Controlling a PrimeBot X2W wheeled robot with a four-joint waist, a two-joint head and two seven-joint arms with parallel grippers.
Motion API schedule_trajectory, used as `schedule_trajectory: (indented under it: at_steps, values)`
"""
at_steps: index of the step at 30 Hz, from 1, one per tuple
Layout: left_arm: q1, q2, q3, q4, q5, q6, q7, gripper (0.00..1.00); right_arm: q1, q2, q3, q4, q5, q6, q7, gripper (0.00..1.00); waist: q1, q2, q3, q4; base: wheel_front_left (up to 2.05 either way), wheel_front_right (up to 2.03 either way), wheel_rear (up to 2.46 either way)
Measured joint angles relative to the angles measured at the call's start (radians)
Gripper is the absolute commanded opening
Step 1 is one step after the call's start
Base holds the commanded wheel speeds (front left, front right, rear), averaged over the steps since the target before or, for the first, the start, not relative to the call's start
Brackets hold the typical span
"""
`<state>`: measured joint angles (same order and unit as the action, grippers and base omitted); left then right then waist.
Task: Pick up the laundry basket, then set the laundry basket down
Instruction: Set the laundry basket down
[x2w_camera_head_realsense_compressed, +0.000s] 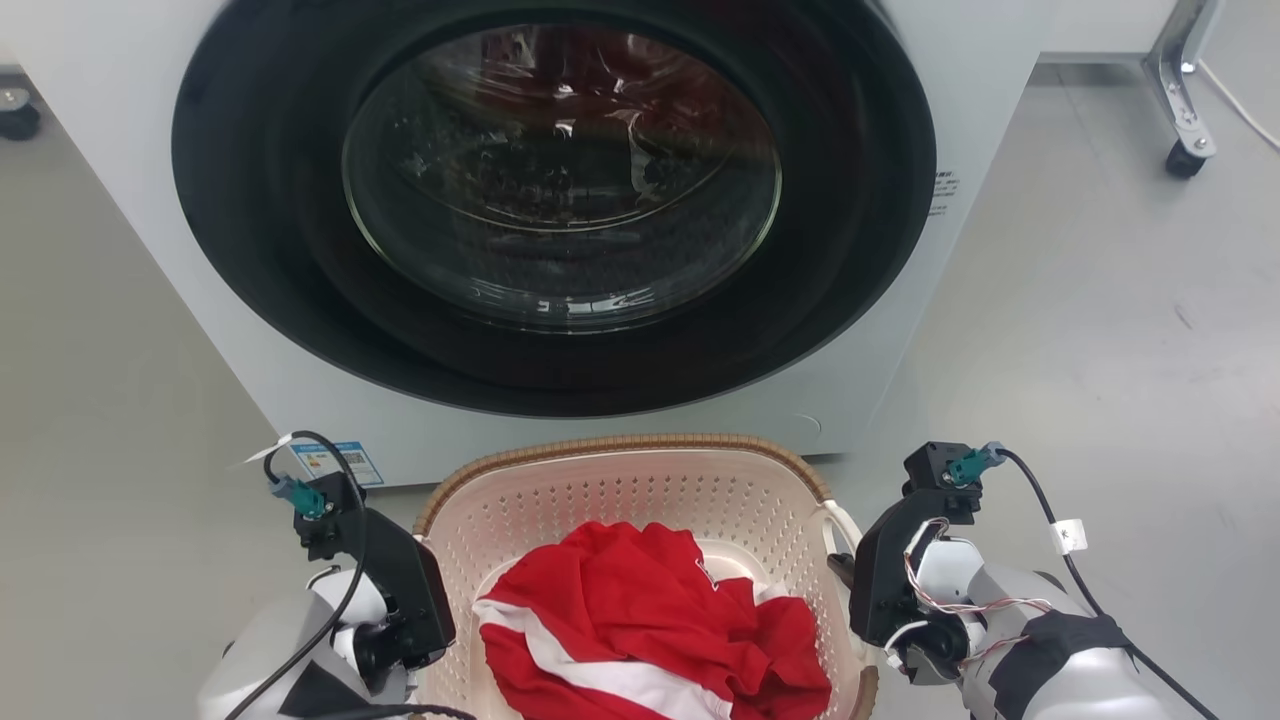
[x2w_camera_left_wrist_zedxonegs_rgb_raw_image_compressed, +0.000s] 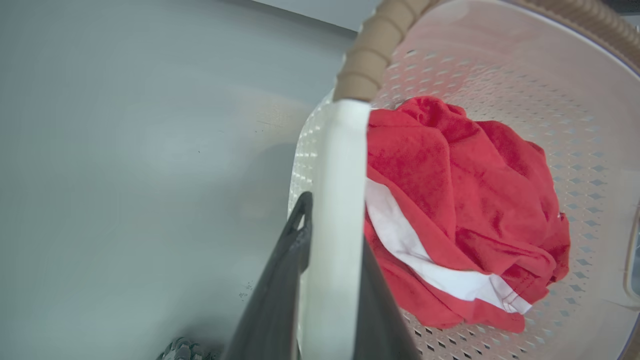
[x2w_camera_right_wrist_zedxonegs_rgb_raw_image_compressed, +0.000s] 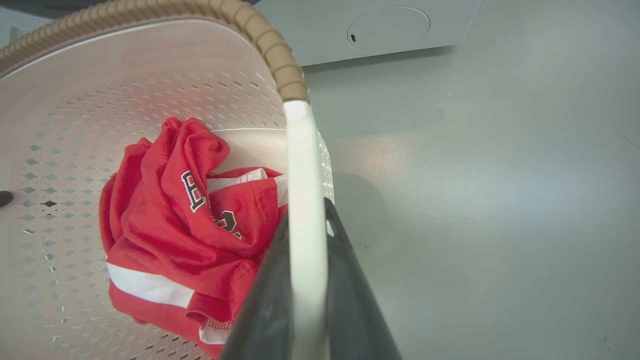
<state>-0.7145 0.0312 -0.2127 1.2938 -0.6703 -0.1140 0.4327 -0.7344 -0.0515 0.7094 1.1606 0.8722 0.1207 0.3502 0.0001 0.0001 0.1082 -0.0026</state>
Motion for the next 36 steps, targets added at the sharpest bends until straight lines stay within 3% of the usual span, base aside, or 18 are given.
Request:
schedule_trajectory:
  at_steps: [36]
  values:
    - [0.006,-0.005,-0.084,-0.032,0.067,0.009,-0.269,0.0,-0.023,-0.002,0.078,-0.016,-0.026,-0.037,-0.195,0.0,0.0001,0.0,0.22,-0.001,0.0,0.0,0.0]
